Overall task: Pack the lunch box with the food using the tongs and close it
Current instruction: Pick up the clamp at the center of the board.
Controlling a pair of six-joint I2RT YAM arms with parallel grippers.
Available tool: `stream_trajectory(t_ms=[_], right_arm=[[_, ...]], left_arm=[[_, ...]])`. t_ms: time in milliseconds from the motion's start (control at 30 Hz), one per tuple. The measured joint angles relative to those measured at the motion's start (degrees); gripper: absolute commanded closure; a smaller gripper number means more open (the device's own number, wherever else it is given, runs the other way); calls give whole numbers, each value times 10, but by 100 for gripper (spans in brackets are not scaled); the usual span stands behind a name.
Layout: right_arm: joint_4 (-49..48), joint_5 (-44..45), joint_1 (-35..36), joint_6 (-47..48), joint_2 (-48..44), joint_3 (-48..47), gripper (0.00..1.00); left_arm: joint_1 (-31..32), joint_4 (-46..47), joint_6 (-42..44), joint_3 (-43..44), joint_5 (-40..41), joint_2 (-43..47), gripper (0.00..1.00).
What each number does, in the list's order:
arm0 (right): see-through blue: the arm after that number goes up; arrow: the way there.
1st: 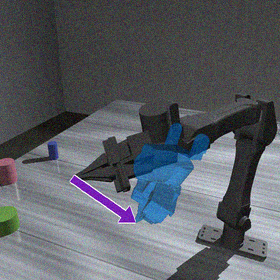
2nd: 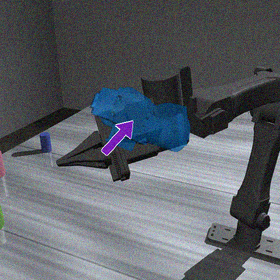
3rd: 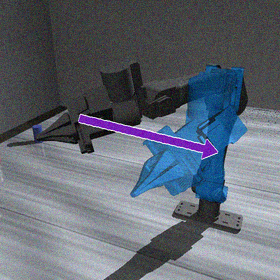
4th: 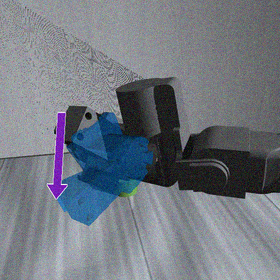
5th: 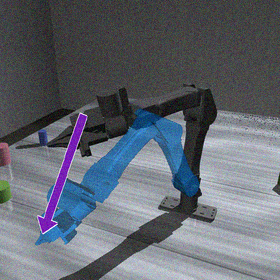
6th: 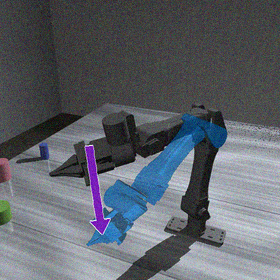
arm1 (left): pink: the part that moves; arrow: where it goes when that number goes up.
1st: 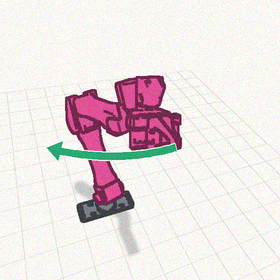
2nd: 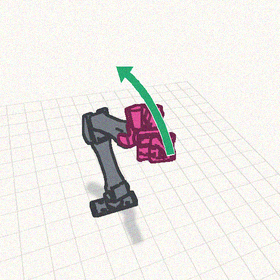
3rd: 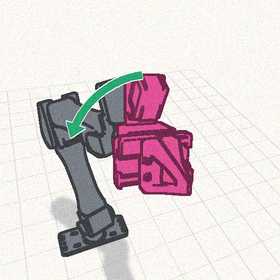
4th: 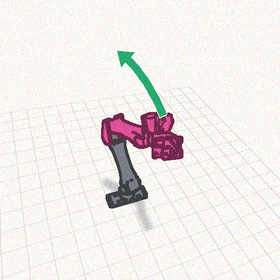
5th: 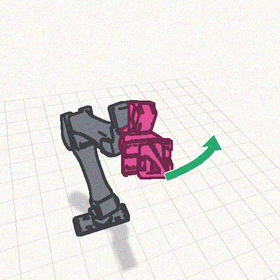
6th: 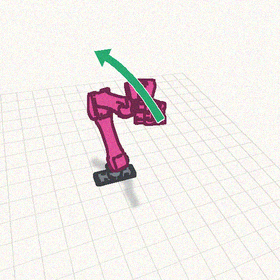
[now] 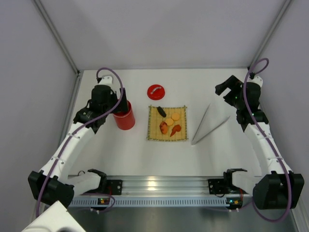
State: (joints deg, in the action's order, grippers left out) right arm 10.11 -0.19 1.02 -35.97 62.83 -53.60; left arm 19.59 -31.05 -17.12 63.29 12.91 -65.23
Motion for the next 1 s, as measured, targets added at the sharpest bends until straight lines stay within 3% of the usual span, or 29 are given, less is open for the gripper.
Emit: stream_trajectory(t_ms=[167, 433, 667, 1000], right_arm=[[31, 33, 0, 9, 0, -2, 0], [62, 62, 0, 13, 2, -2, 1], [86, 76, 0, 13, 3, -10, 0], [116, 113, 0, 12, -5, -24, 1]], left_arm=[[13, 17, 3, -1, -67, 0, 1], [144, 26, 5, 54, -77, -73, 1], [253, 94, 3, 132, -96, -216, 1], [313, 186, 8, 232, -164, -440, 1]])
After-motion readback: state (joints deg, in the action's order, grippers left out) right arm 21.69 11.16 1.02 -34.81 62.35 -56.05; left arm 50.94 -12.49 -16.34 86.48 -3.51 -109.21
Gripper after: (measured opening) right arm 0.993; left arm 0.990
